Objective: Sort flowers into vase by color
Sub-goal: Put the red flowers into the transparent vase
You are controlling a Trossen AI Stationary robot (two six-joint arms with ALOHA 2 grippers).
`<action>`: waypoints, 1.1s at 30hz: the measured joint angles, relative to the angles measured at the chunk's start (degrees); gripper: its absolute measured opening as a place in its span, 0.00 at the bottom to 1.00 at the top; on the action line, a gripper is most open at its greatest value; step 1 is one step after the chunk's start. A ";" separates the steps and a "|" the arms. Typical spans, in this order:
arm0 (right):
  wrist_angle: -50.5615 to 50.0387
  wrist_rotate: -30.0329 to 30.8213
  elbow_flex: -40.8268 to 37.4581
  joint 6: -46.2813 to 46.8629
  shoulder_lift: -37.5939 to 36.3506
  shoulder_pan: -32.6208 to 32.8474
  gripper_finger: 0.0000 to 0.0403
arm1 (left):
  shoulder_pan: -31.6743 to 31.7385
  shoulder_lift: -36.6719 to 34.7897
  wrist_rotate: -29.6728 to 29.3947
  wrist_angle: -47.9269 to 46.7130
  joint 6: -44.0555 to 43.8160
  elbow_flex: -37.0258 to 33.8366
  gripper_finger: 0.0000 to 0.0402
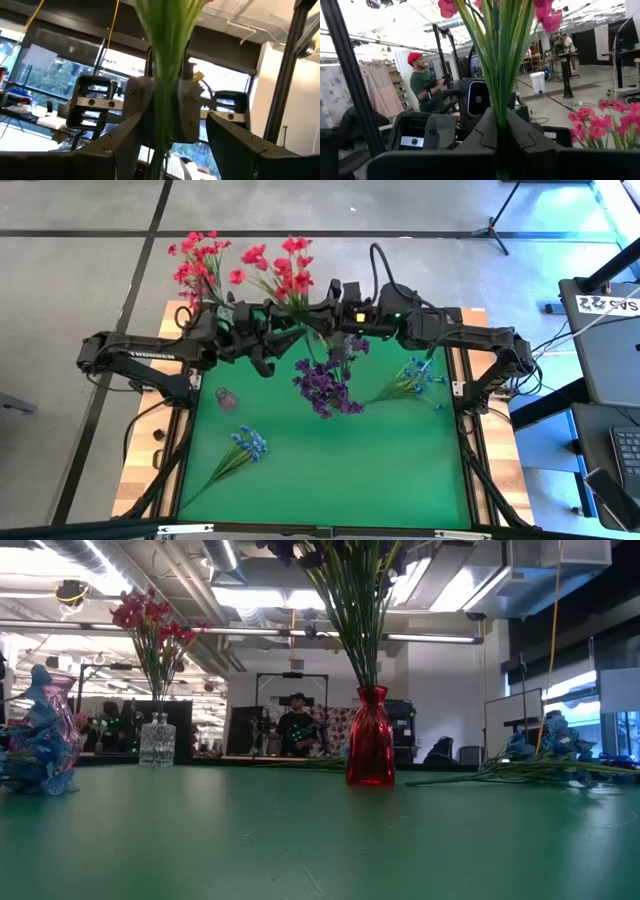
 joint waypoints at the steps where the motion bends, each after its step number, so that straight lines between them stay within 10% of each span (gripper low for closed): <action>1: -0.17 0.00 0.00 0.10 0.06 0.00 0.02 | 0.00 0.07 -0.28 -0.13 0.00 0.00 0.53; 23: 0.07 -0.03 0.00 -0.02 0.46 -0.01 0.03 | 0.00 0.21 -2.42 -2.63 0.43 0.00 0.16; 33: -0.48 1.05 -0.01 -0.42 0.19 -0.02 0.37 | 0.48 -0.74 -5.62 -5.04 5.27 0.00 0.02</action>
